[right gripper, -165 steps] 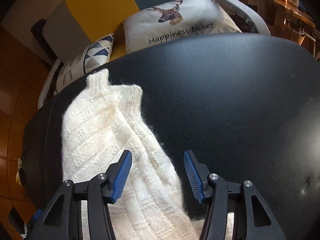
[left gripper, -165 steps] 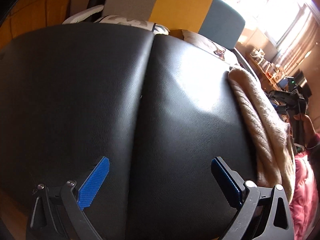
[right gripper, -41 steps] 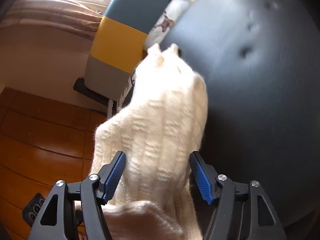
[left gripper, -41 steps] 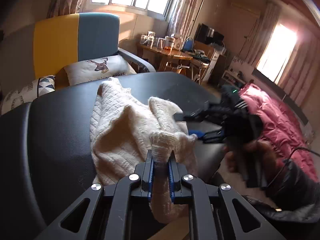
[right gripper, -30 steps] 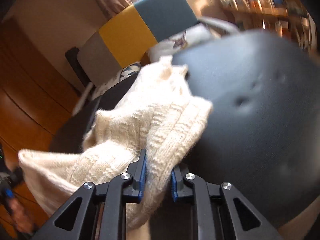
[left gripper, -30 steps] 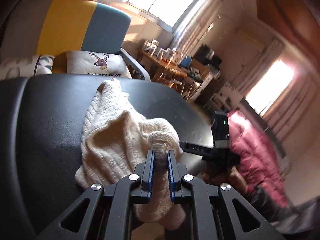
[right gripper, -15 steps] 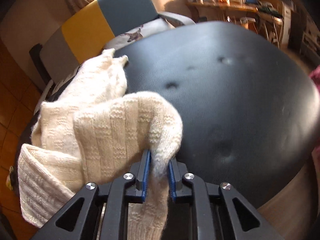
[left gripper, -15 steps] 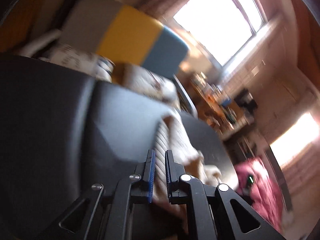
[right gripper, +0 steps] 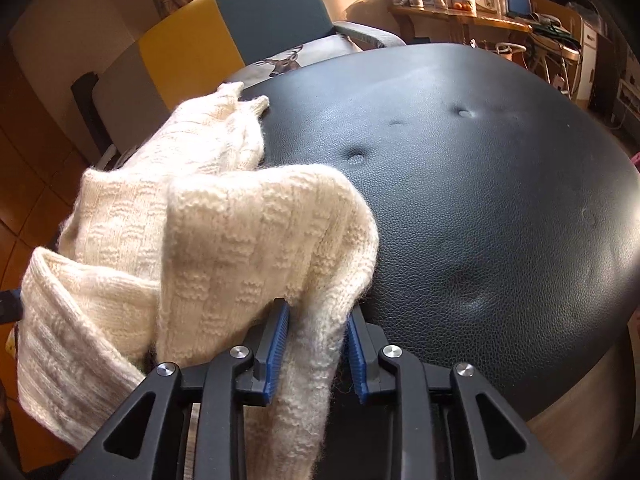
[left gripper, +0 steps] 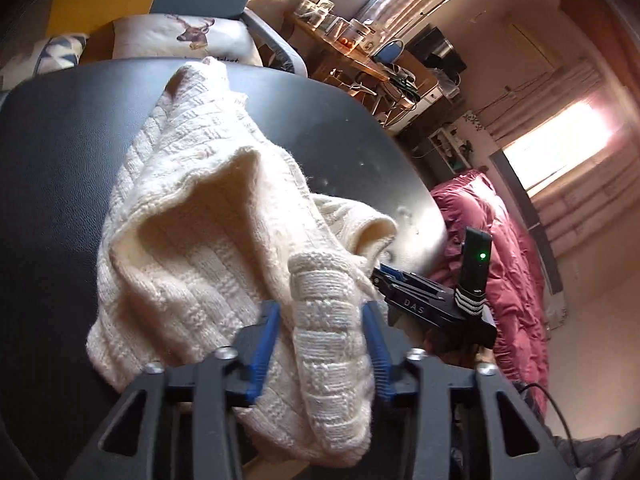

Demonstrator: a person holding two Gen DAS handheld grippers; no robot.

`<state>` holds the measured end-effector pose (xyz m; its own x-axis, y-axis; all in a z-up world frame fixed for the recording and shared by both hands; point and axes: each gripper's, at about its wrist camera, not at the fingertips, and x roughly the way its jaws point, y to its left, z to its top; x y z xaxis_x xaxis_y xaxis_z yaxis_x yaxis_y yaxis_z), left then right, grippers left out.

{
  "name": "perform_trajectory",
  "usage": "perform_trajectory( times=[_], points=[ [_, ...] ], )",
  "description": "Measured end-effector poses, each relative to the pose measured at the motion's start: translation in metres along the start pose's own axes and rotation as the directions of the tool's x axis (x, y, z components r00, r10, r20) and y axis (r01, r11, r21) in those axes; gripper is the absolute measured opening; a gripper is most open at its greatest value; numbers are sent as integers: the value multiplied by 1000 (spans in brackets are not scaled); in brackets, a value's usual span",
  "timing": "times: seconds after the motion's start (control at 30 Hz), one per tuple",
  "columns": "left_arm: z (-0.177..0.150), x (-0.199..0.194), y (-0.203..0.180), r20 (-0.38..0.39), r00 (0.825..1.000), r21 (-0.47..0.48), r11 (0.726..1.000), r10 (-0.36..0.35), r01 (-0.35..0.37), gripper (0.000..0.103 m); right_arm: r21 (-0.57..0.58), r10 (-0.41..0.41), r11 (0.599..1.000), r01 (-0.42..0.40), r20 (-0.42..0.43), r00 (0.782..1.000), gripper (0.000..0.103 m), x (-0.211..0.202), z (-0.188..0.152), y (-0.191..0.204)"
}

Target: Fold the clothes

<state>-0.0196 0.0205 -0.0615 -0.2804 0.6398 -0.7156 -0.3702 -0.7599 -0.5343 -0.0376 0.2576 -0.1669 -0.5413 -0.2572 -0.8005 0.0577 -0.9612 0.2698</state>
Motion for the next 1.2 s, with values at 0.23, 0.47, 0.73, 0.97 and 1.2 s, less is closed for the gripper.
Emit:
perform_trajectory(
  times=[0.23,0.47,0.73,0.97,1.2],
  points=[
    [-7,-33,15,172,984,-50,998,-37,47,9,-78,-15,997,19,52,999,29,1,-6,6],
    [-16,-97,64,301,951,-152,988,70,-25,10,-120,-52,991,58,55,997,29,0,-7,11],
    [-62,-154,154,390,903,-399,917,179,-9,10,-74,-95,992,102,95,991,30,-25,-1,5],
    [-99,-163,208,326,908,-580,814,265,-30,14,-156,105,984,-82,145,984,33,-51,6,45],
    [-128,-168,207,301,906,-585,808,297,-70,35,-247,237,941,-234,-18,971,34,-5,-11,105]
  ],
)
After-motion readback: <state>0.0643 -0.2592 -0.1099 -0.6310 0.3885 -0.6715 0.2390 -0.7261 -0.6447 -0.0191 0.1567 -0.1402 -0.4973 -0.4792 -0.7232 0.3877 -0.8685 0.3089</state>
